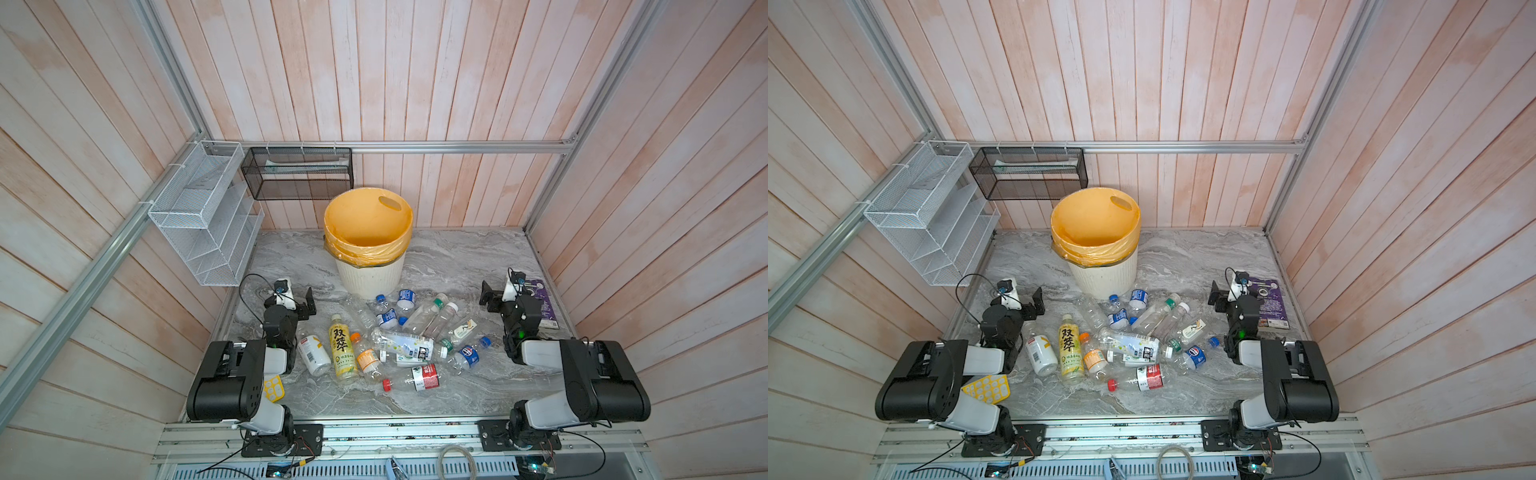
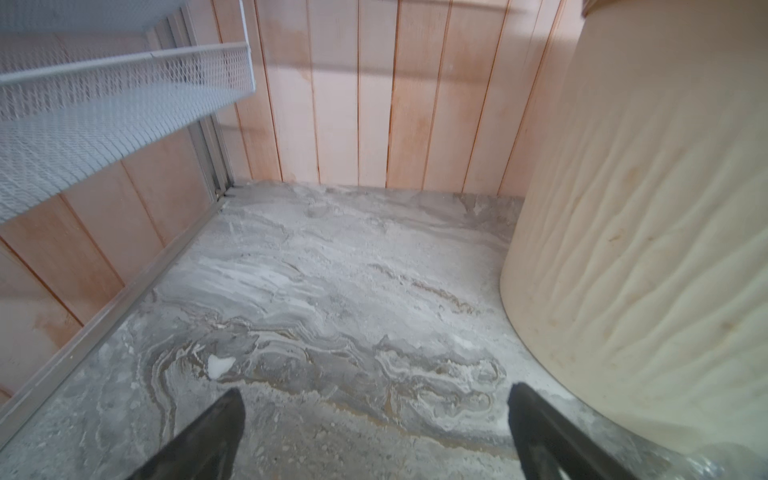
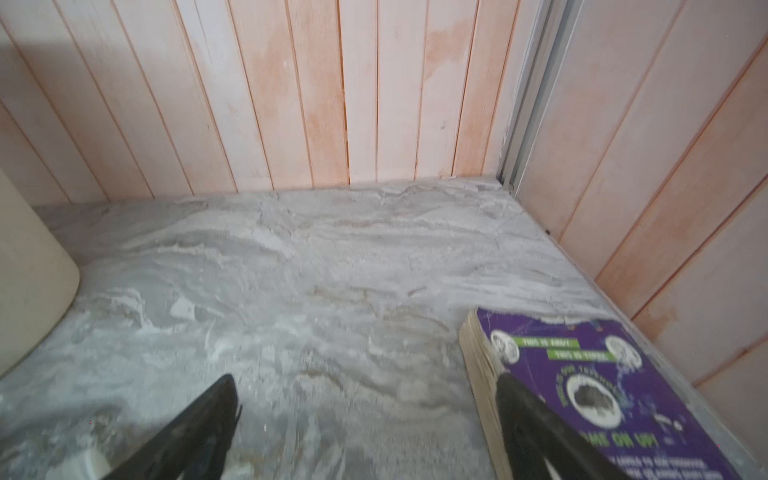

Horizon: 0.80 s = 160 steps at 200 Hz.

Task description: Throw the plastic bottles in the bin

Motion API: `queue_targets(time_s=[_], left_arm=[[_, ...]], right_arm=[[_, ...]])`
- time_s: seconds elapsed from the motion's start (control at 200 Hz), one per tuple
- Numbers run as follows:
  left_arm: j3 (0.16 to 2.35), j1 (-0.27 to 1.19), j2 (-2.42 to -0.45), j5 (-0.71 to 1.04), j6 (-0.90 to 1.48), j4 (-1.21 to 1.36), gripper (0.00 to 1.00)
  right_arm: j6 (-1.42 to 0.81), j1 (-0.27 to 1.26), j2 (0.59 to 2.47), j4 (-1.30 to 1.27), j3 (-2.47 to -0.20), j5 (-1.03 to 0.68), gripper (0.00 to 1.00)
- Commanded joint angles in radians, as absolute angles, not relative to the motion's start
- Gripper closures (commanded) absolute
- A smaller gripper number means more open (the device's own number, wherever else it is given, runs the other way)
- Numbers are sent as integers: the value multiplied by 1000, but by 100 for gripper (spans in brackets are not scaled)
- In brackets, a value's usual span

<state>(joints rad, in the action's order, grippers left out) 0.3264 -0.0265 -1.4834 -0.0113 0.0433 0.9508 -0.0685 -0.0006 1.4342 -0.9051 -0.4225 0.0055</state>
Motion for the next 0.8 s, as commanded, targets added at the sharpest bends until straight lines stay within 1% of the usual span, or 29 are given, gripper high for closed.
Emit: queue_targets(time_s=[0.0, 0.065, 0.135, 0.26, 0.365, 0.49, 0.57, 0.615, 0.68, 0.795], left_arm=[[481, -25, -1376, -49, 114, 575, 0], [557, -25, -1342, -46, 171, 385, 0], [613, -24, -1310, -44, 244, 245, 0], [604, -1, -1209, -57, 338, 171, 0], [609, 49, -1125, -168, 421, 60, 0], [654, 91, -1064, -219, 530, -155, 0], [675, 140, -1043, -302, 607, -309, 0], [687, 154, -1037, -344, 693, -419, 0], [688, 157, -1031, -329, 779, -528, 0], [660, 188, -1003, -298, 868, -622, 1]], right_arm=[[-130, -6, 1360, -580, -512, 10, 4], [-150, -6, 1318, -495, -543, 9, 4], [-166, -6, 1274, -397, -583, 4, 3], [-196, -5, 1223, -296, -639, -34, 3], [-222, -6, 1208, -237, -673, -73, 3], [-247, -5, 1207, -207, -692, -90, 3], [-254, -6, 1210, -210, -689, -94, 3], [-257, -6, 1213, -206, -689, -94, 3], [-262, -6, 1218, -195, -693, -90, 3], [-268, -6, 1226, -175, -703, -73, 3]])
